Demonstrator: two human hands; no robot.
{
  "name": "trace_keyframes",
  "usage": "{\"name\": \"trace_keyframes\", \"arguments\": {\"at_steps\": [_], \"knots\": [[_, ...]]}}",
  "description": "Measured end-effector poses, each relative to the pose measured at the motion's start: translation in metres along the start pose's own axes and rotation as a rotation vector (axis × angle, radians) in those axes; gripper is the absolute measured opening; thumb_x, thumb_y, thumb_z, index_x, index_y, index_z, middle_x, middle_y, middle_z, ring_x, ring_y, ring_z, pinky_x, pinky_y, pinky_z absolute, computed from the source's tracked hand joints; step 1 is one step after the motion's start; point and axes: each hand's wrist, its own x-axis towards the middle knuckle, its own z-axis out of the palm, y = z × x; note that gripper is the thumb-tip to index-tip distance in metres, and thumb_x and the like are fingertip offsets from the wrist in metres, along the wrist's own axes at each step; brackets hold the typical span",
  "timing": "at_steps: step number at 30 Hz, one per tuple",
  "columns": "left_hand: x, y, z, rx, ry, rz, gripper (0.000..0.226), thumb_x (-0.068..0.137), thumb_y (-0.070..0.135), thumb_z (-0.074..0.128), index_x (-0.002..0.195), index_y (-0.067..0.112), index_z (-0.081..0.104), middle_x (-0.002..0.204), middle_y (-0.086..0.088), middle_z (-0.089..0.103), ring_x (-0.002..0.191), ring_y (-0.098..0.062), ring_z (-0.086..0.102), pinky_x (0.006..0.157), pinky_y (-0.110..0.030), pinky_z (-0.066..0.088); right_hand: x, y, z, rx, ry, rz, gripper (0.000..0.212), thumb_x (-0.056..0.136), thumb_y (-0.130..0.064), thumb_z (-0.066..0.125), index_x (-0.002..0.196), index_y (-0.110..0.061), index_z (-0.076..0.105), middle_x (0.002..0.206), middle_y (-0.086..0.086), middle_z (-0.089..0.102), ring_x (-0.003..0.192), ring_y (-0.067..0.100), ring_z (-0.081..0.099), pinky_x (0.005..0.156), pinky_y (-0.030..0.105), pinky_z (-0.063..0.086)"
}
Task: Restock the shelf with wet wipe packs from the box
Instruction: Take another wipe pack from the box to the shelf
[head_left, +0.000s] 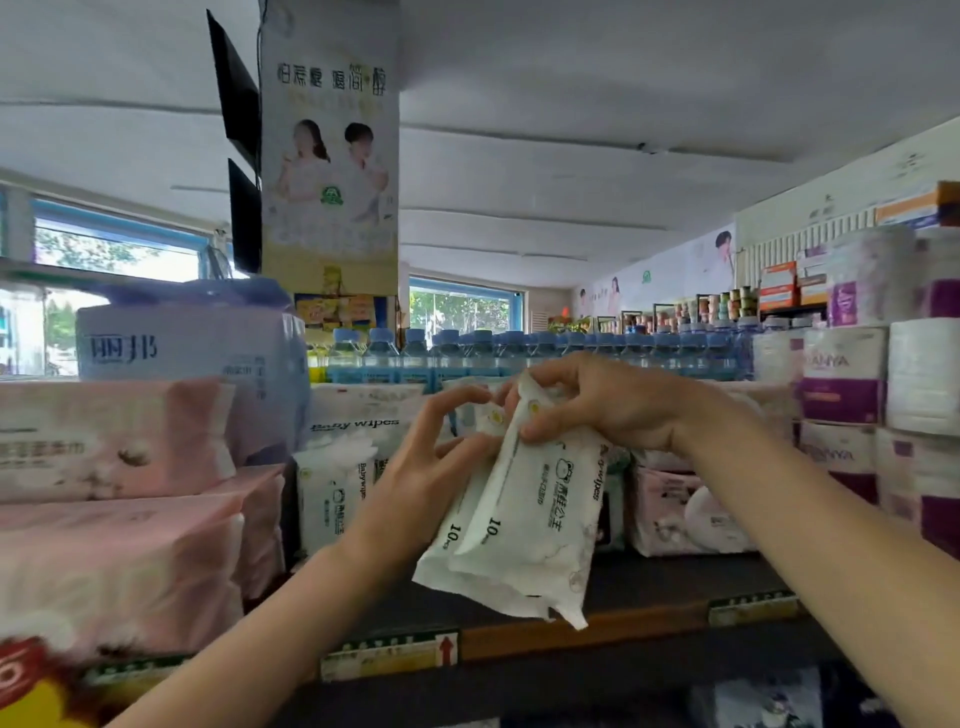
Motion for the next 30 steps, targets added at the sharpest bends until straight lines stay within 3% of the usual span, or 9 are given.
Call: {"name": "trace_keyframes", "arguments": {"at_steps": [2,5,7,10,12,15,19,26,30], "knots": [[0.0,0.005,-0.006,0.049,0.094,-0.102,0.01,0.092,0.027,0.051,0.101,0.031,0.048,0.107,0.011,0.05,0.088,0.011,0.053,0.093,-0.033,0.051,0.009,0.0,0.008,0.028,-0.052,0.016,0.029,0.068,-0.016,0.066,0.097,-0.013,0.061,0.084,0.006,0.071,0.072,0.021,0.071,0.063,0.03,0.06],[-0.006,-0.006,-0.021,0.139,-0.04,-0.021,0.034,0.076,0.026,0.065,0.102,0.021,0.044,0.123,-0.005,0.035,0.109,-0.018,0.05,0.075,-0.03,0.053,0.02,-0.004,0.015,-0.009,-0.088,0.007,0.02,0.072,-0.013,0.066,0.091,-0.014,0.062,0.083,0.005,0.071,0.069,0.018,0.071,0.06,0.027,0.059],[-0.01,-0.021,-0.033,0.205,-0.109,-0.14,0.045,0.071,0.017,0.069,0.106,0.021,0.041,0.123,-0.005,0.035,0.108,-0.027,0.054,0.07,-0.021,0.05,0.031,-0.011,0.02,-0.139,-0.08,0.002,0.016,0.077,-0.008,0.067,0.093,-0.011,0.062,0.084,0.005,0.071,0.067,0.016,0.071,0.058,0.025,0.059],[-0.015,-0.034,-0.056,0.294,-0.044,-0.384,0.044,0.078,0.005,0.063,0.115,0.016,0.042,0.123,-0.008,0.039,0.115,-0.026,0.045,0.08,-0.024,0.04,0.057,-0.024,0.036,-0.503,-0.026,-0.053,0.03,0.079,-0.018,0.071,0.103,-0.004,0.06,0.084,0.001,0.069,0.064,0.014,0.069,0.056,0.017,0.056],[-0.023,-0.042,-0.064,0.375,-0.155,-0.522,0.048,0.082,0.005,0.057,0.127,0.013,0.04,0.128,-0.009,0.037,0.12,-0.026,0.038,0.092,-0.03,0.038,0.083,-0.028,0.054,-0.701,-0.021,-0.108,0.037,0.079,-0.025,0.072,0.109,-0.006,0.06,0.09,-0.001,0.064,0.071,0.015,0.065,0.054,0.011,0.051],[-0.042,-0.052,-0.06,0.63,-0.509,-0.444,0.057,0.08,0.008,0.056,0.134,0.011,0.039,0.133,-0.011,0.044,0.12,-0.031,0.041,0.101,-0.038,0.04,0.129,-0.014,0.082,-0.924,-0.062,-0.121,0.043,0.08,-0.031,0.07,0.116,-0.009,0.058,0.113,0.006,0.059,0.095,0.018,0.055,0.077,0.023,0.044],[-0.046,-0.056,-0.058,0.731,-0.767,-0.444,0.054,0.086,0.019,0.05,0.136,0.018,0.032,0.137,-0.005,0.038,0.127,-0.027,0.034,0.105,-0.035,0.035,0.174,0.034,0.091,-1.073,-0.157,0.02,0.048,0.08,-0.025,0.071,0.122,-0.01,0.054,0.128,0.009,0.054,0.117,0.027,0.05,0.092,0.032,0.04],[-0.043,-0.059,-0.04,0.843,-0.944,-0.352,0.051,0.089,0.023,0.047,0.137,0.017,0.031,0.145,-0.007,0.029,0.136,-0.026,0.023,0.11,-0.04,0.024,0.167,0.053,0.077,-1.442,0.046,-0.176,0.066,0.084,-0.014,0.064,0.141,-0.016,0.03,0.15,0.014,0.024,0.137,0.034,0.024,0.108,0.046,0.031],[-0.038,-0.051,-0.029,0.791,-0.933,-0.372,0.047,0.09,0.028,0.048,0.135,0.019,0.037,0.144,-0.006,0.033,0.135,-0.027,0.026,0.11,-0.043,0.025,0.142,0.046,0.074,-1.495,0.125,-0.268,0.057,0.084,0.007,0.052,0.136,-0.011,0.038,0.148,0.016,0.026,0.135,0.033,0.027,0.107,0.043,0.032]]}}
